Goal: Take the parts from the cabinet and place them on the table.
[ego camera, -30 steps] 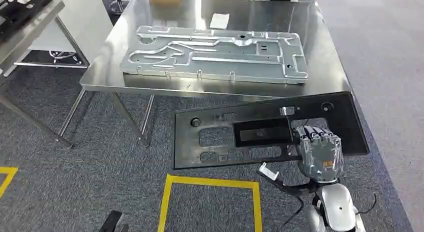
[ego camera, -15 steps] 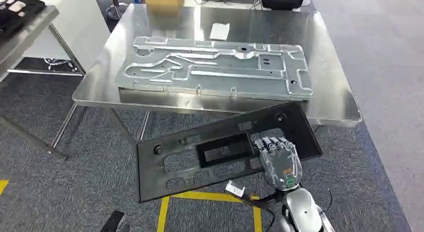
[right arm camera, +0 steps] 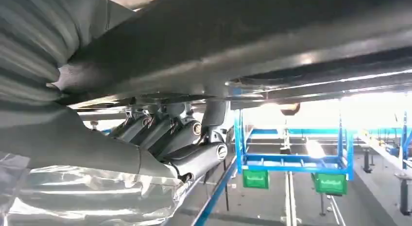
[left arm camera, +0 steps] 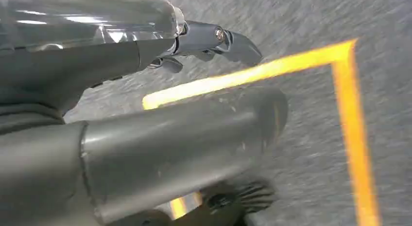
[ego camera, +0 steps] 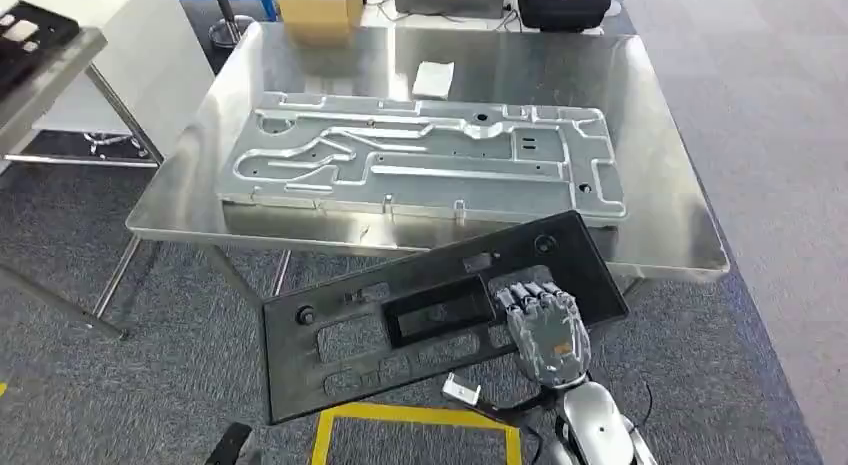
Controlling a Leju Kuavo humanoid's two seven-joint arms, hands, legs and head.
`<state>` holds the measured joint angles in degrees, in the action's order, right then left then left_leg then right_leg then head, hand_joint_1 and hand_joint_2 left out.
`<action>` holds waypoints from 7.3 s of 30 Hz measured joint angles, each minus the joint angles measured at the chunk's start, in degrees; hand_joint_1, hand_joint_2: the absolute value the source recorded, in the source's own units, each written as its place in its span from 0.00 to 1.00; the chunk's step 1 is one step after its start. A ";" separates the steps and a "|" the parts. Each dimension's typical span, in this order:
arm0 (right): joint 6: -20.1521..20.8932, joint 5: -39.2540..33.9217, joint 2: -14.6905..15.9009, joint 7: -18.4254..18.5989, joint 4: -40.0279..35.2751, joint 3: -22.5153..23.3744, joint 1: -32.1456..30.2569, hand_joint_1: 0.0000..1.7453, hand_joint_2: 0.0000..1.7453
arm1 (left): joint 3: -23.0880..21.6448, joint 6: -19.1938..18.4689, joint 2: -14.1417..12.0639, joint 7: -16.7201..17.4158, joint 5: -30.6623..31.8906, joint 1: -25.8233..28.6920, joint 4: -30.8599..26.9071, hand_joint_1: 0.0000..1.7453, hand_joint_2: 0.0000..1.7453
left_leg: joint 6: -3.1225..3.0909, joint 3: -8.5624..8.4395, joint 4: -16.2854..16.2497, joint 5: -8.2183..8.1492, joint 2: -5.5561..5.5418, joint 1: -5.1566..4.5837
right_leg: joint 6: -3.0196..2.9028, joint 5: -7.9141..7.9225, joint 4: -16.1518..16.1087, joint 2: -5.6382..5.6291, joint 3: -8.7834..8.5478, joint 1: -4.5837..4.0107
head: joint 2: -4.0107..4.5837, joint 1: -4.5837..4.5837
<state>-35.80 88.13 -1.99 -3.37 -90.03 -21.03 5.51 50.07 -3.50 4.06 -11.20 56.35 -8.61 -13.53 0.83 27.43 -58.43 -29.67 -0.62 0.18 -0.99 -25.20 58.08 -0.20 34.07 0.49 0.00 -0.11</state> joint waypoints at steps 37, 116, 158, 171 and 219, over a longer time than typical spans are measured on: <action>-0.61 -2.60 -1.55 0.72 4.98 0.64 4.59 1.00 1.00 | 3.21 1.23 -1.57 6.02 -0.22 1.25 0.11 0.00 0.00 | 0.90 11.43 -15.62 -6.42 0.27 0.47 | -1.11 -0.86 0.20 -0.16 -0.64 -0.31 | 0.00 0.66; 21.97 -25.38 1.45 -0.02 -13.14 7.85 16.83 0.00 0.00 | 8.72 -0.72 -2.67 1.37 1.83 2.76 0.13 0.00 0.00 | -2.34 6.67 -0.81 3.97 0.12 0.27 | 1.70 -3.24 9.67 -0.07 4.62 -0.10 | 0.00 0.37; 36.26 -79.60 -16.81 -36.43 -31.67 33.01 -33.29 0.00 0.00 | 20.59 1.46 0.33 0.75 -6.10 5.11 0.24 0.00 0.00 | 1.00 12.45 -15.46 -5.77 0.47 0.96 | -0.92 -0.57 -0.91 0.53 -1.29 -0.40 | 0.00 0.81; 37.38 -77.26 -17.72 -36.50 -30.88 35.08 -33.31 0.00 0.00 | 21.49 1.22 0.44 0.38 -5.36 4.25 0.24 0.00 0.00 | -2.75 1.45 1.36 1.62 1.05 0.51 | 2.40 -3.91 5.61 0.16 4.86 -0.02 | 0.00 0.09; 42.18 -70.01 -18.36 -33.92 -21.38 35.76 -26.05 0.00 0.00 | 21.59 -0.42 -0.28 -0.93 -2.91 3.68 0.24 0.00 0.00 | 1.10 12.47 -13.52 -5.02 1.10 0.60 | -0.49 -1.95 -3.08 0.89 -4.63 -0.31 | 0.00 0.35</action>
<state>6.38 18.12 -20.35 -37.29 -111.40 14.73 -20.54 71.67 -3.91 3.78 -12.13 53.44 -4.93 -13.29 1.94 39.90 -71.96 -34.70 0.48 0.78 -1.48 -27.15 55.00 0.70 29.44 0.17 0.00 0.24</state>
